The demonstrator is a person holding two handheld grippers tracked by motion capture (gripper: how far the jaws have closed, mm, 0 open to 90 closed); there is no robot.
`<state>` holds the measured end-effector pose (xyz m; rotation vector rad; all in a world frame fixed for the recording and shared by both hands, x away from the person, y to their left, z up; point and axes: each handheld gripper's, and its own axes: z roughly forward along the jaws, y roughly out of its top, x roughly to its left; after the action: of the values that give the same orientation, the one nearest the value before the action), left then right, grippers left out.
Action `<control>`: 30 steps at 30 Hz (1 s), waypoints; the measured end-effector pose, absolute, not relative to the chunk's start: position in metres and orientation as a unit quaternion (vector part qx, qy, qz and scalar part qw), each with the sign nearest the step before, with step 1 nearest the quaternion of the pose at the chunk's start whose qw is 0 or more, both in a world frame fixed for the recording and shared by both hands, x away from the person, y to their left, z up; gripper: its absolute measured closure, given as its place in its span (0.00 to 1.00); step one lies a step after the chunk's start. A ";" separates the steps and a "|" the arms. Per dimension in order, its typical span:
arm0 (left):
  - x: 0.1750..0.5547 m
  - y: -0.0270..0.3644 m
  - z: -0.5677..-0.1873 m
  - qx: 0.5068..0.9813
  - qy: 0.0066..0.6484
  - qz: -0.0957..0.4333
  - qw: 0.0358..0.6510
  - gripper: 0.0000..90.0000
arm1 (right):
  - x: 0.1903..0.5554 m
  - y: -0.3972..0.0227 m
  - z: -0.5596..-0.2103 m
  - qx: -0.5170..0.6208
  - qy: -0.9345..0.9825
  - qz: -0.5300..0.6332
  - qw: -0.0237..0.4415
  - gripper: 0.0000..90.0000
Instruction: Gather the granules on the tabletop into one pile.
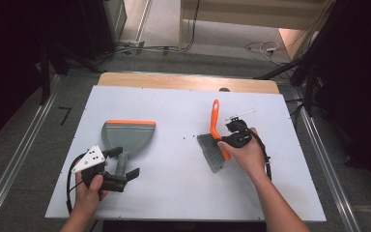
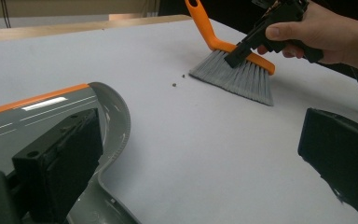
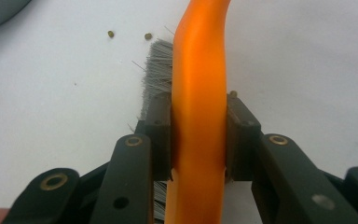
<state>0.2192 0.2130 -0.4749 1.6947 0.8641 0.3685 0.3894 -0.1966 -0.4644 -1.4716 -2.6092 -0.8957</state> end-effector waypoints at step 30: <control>0.220 0.215 -0.475 0.722 0.365 0.156 0.567 0.01 | 0.401 -0.103 -0.444 -0.472 -0.808 -0.347 0.059 0.75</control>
<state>0.2202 0.2146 -0.4751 1.6959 0.8582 0.3662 0.4014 -0.1027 -0.4445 -1.4287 -2.4479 -1.0501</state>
